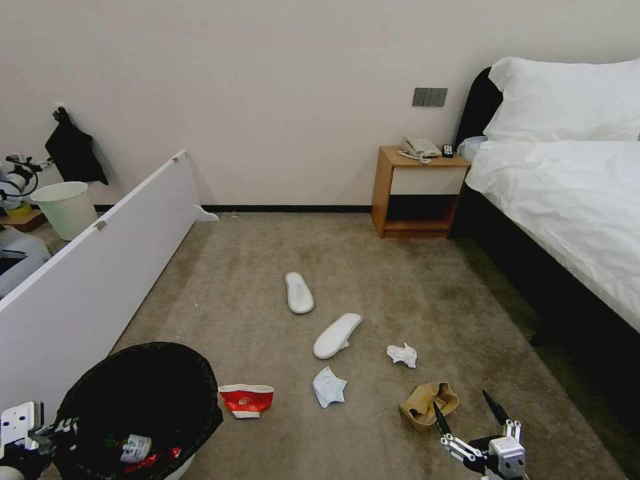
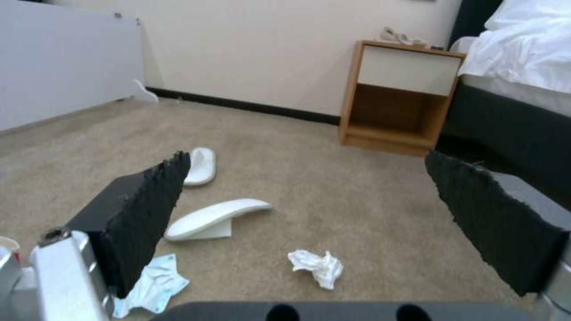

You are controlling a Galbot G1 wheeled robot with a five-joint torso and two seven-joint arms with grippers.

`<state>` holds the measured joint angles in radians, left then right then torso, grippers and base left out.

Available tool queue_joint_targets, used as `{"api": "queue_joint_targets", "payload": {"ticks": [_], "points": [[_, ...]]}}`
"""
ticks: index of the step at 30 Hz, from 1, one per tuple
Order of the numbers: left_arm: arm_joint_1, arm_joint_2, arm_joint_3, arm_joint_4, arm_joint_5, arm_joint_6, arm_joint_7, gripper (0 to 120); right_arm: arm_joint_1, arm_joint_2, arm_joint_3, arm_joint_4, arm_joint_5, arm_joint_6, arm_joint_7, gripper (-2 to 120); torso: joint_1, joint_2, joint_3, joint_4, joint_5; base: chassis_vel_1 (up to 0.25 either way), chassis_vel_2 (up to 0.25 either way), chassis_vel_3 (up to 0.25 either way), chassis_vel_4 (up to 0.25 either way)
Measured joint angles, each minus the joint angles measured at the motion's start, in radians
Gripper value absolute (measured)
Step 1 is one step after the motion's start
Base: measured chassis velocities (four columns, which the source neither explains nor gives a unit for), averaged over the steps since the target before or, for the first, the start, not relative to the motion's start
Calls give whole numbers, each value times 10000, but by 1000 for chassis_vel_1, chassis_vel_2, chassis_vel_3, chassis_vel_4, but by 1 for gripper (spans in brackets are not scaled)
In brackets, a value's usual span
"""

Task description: Pick up the trash bin, then pick up the garbage from the floor and place it into the trash bin.

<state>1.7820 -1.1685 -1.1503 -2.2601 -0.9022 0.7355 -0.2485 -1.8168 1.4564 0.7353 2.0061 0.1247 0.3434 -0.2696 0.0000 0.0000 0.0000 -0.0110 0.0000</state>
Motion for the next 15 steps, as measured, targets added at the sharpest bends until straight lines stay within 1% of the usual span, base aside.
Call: {"api": "queue_joint_targets", "payload": {"ticks": [7,15], "points": [[-17,7,1,9,-3,0,0,3,10,-13,6,-71,7,9,2,100,0,0,0,1,0,-42,60,53,-58],[-22,32,-31,23,-27,0,4,3,30,-72,35,-130,68,15,4,100,0,0,0,1,0,0,0,0,0]]}}
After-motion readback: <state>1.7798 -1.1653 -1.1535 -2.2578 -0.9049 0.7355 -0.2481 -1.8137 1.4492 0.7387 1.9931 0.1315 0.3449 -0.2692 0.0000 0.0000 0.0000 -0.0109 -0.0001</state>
